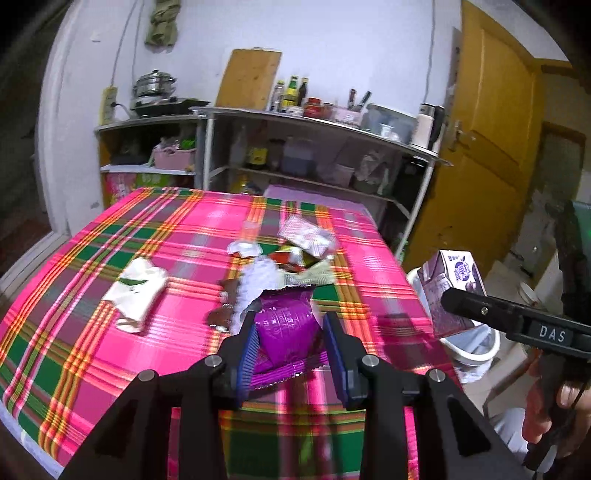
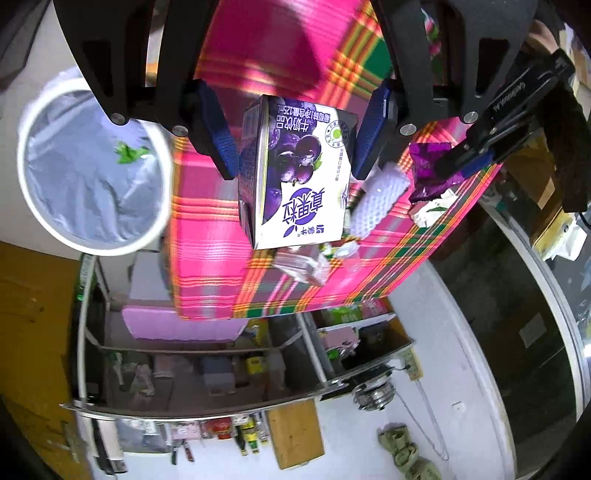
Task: Collect trash
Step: 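Carry the purple bag and milk carton over the trash bin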
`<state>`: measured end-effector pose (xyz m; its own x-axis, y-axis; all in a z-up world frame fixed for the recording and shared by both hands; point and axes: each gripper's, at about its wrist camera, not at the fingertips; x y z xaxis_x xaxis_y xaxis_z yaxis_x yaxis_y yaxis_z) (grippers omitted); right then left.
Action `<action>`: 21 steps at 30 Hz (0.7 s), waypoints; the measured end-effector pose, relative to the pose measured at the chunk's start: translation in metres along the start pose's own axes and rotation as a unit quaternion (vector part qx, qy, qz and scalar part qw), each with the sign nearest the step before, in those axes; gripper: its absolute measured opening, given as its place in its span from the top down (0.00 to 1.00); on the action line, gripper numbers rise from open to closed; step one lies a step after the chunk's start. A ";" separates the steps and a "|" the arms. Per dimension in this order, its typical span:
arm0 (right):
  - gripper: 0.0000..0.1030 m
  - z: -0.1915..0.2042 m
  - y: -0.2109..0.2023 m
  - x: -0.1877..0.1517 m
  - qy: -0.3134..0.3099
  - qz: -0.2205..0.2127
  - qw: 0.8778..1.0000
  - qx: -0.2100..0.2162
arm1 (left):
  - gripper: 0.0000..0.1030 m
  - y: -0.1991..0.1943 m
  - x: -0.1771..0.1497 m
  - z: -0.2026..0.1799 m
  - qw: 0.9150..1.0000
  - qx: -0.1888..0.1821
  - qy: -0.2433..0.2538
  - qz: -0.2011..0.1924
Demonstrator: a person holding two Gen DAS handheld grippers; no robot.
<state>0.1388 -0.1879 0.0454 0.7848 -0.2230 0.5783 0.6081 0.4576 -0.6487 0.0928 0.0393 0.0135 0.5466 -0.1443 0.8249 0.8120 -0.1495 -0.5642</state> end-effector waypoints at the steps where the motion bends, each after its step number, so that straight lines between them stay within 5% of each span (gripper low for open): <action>1: 0.38 -0.005 -0.005 -0.001 0.003 -0.003 1.000 -0.002 | 0.66 0.000 0.001 -0.005 1.000 -0.004 0.003 0.000; 21: 0.38 -0.090 -0.068 0.005 0.056 -0.067 0.994 -0.062 | 0.66 0.030 0.048 -0.116 0.991 -0.101 0.080 -0.023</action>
<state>0.1122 -0.2974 0.0480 0.7005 -0.3726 0.6086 0.7121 0.3087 -0.6306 0.1198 -0.0852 0.0323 0.4570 -0.2841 0.8429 0.7691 -0.3497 -0.5349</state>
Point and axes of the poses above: each gripper's, at about its wrist camera, not at the fingertips, and y roughly the way its jaws point, z to its left, x to its top, and after that the axes turned 15 degrees about y, right-handed
